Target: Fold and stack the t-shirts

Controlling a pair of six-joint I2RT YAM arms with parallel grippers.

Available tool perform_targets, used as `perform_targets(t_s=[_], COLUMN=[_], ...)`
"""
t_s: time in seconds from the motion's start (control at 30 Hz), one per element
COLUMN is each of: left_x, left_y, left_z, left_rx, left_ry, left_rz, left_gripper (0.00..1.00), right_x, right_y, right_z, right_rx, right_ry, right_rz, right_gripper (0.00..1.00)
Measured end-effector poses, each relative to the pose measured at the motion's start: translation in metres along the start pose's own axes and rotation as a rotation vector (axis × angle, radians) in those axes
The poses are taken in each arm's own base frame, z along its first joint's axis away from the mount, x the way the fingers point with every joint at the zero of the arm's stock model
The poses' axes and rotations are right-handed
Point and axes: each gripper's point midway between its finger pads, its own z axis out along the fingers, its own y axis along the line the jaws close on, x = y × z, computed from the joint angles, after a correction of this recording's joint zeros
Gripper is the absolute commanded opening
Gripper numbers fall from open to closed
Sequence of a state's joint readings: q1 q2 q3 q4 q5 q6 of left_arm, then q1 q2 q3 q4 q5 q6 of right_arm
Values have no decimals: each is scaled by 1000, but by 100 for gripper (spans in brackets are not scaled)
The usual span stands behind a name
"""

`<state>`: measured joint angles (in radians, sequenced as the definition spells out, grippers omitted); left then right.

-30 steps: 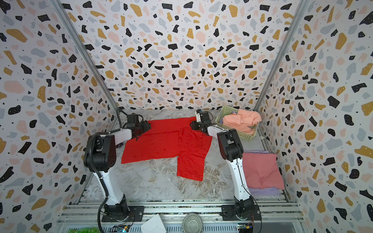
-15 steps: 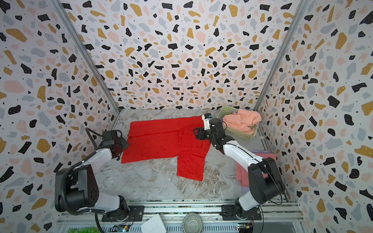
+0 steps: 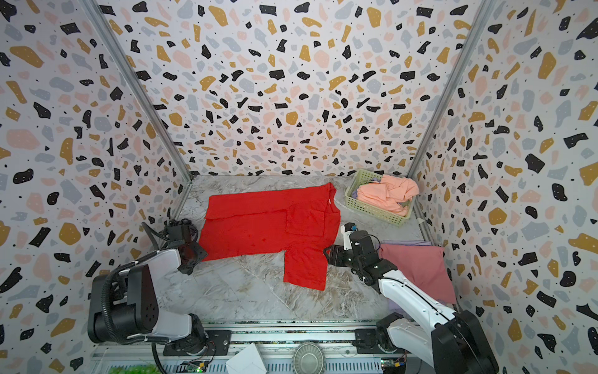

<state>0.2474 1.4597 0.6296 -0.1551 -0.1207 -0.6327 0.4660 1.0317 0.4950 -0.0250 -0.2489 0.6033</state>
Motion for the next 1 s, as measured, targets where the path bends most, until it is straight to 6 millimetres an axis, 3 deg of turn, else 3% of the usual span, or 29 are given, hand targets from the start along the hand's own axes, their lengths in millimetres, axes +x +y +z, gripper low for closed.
perform_targets(t_s=[0.17, 0.3, 0.47, 0.7, 0.87, 1.0], left_x=[-10, -10, -8, 6, 23, 24], left_y=[-10, -15, -22, -17, -7, -4], left_z=[7, 9, 8, 0, -9, -8], left_rx=[25, 50, 100, 66, 9, 1], left_ry=[-17, -17, -15, -8, -5, -14], left_rz=[-1, -6, -14, 39, 89, 90], left_gripper=[49, 38, 47, 56, 57, 54], right_x=[5, 21, 48, 85, 93, 96], right_y=[-5, -13, -22, -18, -14, -16], right_z=[-5, -3, -2, -4, -4, -3], right_rx=[23, 51, 94, 119, 125, 134], right_ry=[10, 75, 181, 293, 312, 313], right_rz=[11, 36, 64, 47, 34, 39], right_gripper=[67, 67, 68, 71, 71, 71])
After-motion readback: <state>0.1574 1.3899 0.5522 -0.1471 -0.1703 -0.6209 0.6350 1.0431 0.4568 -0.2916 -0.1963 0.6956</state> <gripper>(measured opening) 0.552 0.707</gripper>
